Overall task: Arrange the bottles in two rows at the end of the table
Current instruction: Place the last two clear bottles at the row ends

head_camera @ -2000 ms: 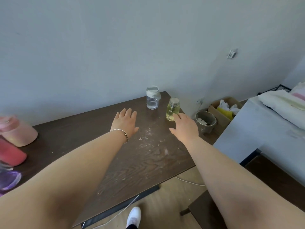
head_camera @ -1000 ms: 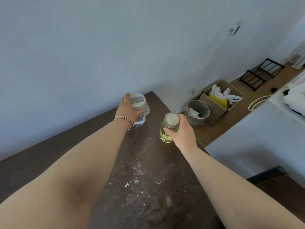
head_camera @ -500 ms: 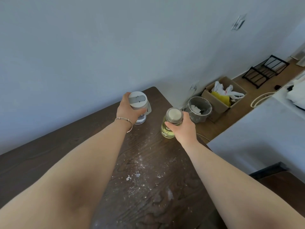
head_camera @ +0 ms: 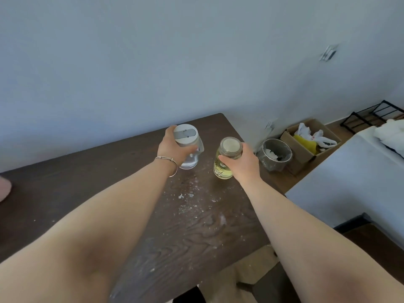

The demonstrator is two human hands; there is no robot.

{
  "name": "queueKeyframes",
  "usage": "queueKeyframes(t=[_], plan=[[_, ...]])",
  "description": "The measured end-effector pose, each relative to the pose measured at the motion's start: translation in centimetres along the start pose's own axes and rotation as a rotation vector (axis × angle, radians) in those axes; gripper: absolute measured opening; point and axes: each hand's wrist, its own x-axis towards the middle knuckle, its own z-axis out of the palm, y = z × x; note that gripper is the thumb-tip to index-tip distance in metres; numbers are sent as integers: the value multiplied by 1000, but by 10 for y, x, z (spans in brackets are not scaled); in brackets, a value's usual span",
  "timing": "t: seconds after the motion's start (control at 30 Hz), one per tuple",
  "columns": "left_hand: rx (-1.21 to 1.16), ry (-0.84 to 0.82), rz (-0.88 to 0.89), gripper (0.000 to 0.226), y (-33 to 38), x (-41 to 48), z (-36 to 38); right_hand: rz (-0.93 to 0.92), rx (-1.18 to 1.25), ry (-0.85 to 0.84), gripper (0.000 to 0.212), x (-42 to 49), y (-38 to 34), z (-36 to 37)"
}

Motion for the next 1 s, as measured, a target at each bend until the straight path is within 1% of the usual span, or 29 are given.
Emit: queueKeyframes(t=[0.17,0.33,0.5,0.73,1.0], plan=[[-16,94,-20,99,-2,-68,-41,-77,51,-81,68,-52,-18,-6],[-24,177,-53,96,-12,-131,-83,-128,33,-199,71,-103,-36,-2],[-21,251,-98,92,-23,-179,-131,-172,43,-263,69,-143,-59,8],[-77,342,-120,87,-45,-236,-199,-201,85,-286,67,-203,-98,31],[-112,340,-102,80,-102,-312,-287,-208,102,-254,62,-313,-141,75]])
